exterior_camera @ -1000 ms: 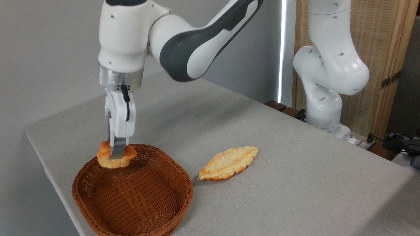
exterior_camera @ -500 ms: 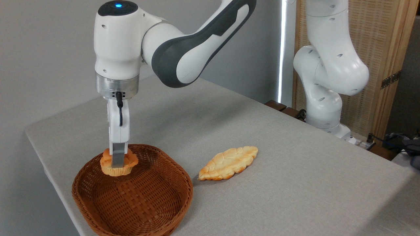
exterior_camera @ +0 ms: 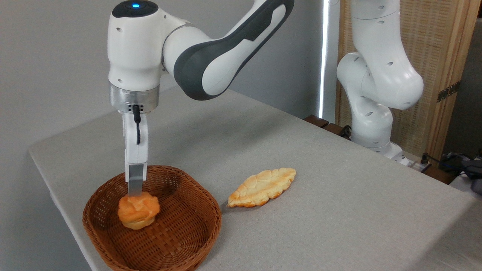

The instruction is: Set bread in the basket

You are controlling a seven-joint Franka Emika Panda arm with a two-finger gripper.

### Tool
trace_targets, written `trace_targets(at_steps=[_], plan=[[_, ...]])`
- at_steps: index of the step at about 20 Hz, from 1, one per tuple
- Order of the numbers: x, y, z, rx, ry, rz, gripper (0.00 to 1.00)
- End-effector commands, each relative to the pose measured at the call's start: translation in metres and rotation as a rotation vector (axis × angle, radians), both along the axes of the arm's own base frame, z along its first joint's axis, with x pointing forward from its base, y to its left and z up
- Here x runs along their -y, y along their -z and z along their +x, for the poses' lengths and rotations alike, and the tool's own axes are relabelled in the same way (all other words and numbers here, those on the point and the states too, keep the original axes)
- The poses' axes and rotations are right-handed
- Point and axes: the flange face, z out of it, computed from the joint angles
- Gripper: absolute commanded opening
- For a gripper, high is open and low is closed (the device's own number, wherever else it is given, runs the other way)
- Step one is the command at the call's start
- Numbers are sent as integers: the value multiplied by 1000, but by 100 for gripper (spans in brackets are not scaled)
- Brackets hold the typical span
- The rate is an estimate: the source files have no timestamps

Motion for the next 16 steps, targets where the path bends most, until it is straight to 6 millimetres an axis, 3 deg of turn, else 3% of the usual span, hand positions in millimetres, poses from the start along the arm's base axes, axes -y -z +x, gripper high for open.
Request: trace_targets(at_steps=[1, 4, 7, 12, 14, 16], plan=[[-1, -13, -2, 14, -5, 3, 100], [-7, -34, -17, -40, -10, -6, 100], [-24, -74, -52, -150, -88, -18, 100], [-26, -95, -77, -253, -362, 10, 100], [-20, -99, -80, -219, -397, 106, 100], [-27, -98, -82, -229, -403, 142, 100]])
